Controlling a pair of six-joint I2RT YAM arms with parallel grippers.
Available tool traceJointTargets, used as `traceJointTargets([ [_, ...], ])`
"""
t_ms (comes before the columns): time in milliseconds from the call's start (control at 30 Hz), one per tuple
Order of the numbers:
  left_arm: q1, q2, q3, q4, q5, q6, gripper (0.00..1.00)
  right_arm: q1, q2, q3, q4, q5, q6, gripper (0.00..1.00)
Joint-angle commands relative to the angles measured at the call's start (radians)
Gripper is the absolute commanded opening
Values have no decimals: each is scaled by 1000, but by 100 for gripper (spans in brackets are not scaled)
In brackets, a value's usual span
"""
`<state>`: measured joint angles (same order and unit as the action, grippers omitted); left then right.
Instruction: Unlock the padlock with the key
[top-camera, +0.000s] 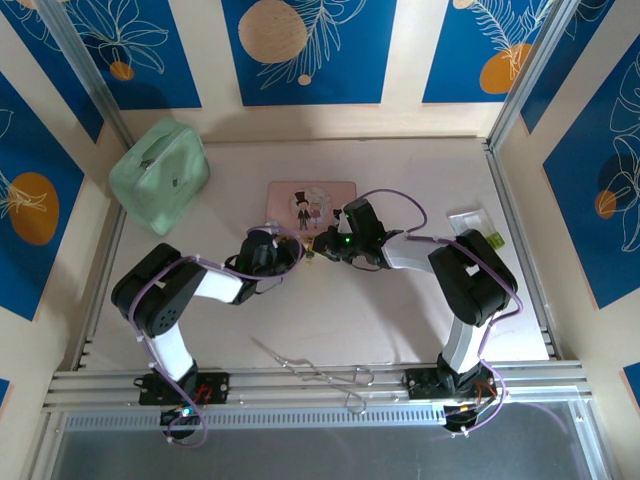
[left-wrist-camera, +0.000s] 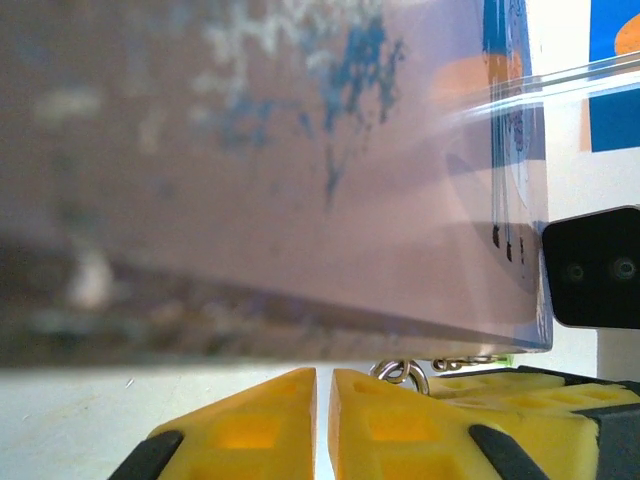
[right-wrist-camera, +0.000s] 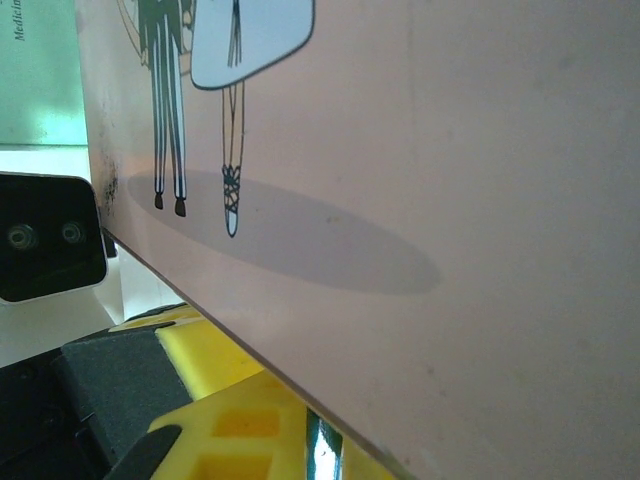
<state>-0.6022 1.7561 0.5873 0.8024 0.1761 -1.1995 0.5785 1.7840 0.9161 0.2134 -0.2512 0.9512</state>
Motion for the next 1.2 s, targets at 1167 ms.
traceJointTargets([
  [1167,15,-291,-32,-239,53,104,51,17,35,-22,-100,-102,43,0],
])
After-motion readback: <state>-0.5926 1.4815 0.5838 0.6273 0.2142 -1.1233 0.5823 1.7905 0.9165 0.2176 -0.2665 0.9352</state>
